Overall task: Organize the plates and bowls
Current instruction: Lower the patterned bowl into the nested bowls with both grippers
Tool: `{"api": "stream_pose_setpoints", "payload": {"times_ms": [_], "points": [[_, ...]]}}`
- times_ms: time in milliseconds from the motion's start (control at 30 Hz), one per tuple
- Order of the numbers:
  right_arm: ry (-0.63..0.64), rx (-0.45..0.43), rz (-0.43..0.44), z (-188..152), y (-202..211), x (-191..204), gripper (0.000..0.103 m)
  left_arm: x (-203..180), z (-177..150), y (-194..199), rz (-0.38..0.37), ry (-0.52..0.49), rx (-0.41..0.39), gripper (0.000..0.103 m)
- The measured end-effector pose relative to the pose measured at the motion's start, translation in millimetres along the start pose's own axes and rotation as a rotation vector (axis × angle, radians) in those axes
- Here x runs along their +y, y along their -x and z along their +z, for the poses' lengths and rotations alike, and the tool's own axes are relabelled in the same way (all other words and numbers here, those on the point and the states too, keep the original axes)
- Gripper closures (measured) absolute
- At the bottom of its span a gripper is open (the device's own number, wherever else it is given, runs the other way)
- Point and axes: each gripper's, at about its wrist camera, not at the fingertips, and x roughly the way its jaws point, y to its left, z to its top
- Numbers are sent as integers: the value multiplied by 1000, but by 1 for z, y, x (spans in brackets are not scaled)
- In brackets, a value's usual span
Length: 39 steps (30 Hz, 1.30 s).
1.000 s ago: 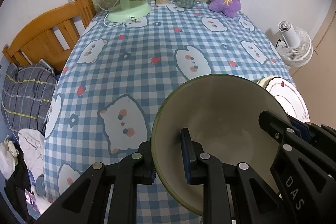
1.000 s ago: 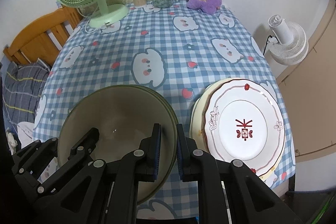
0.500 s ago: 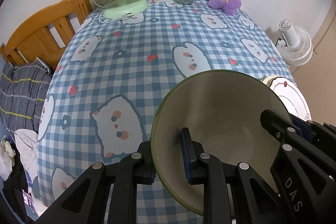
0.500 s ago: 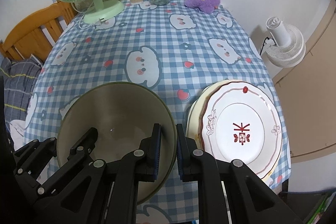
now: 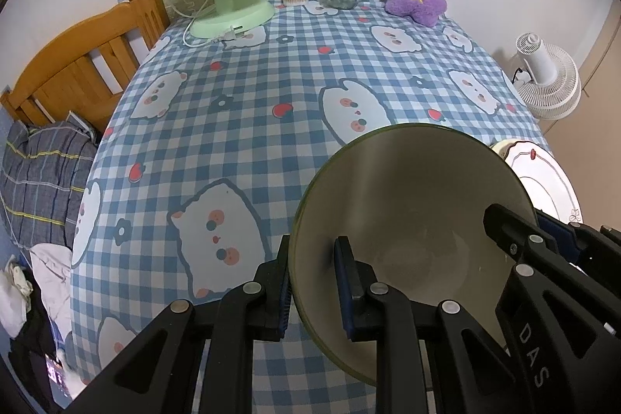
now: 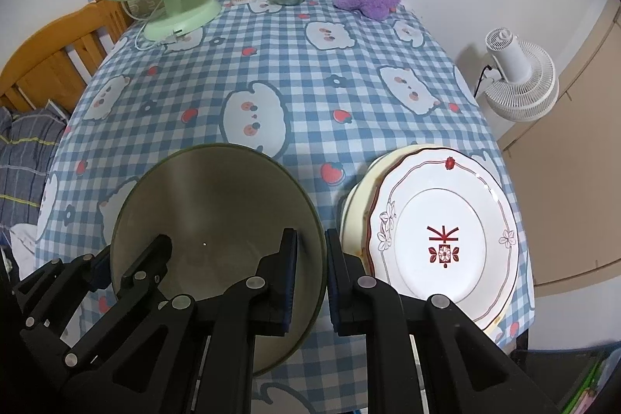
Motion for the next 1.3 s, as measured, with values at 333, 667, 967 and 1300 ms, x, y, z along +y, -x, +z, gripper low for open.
{"api": "stream_pose_setpoints", "payload": {"times_ms": [333,667,967,1300], "points": [[-8,15,23,2,-2,-3,85,0,2,0,-10,7,17,80],[-1,-70,130,16,5,-8,37,-7,17,10,-25,-15,-43,55],[5,-19,185,26,-15,-12,36,-7,25,-5,-26,-6,-9,34],[9,51,228,22,-41,-11,31,-3,17,-27,-38,12,50,25]]}}
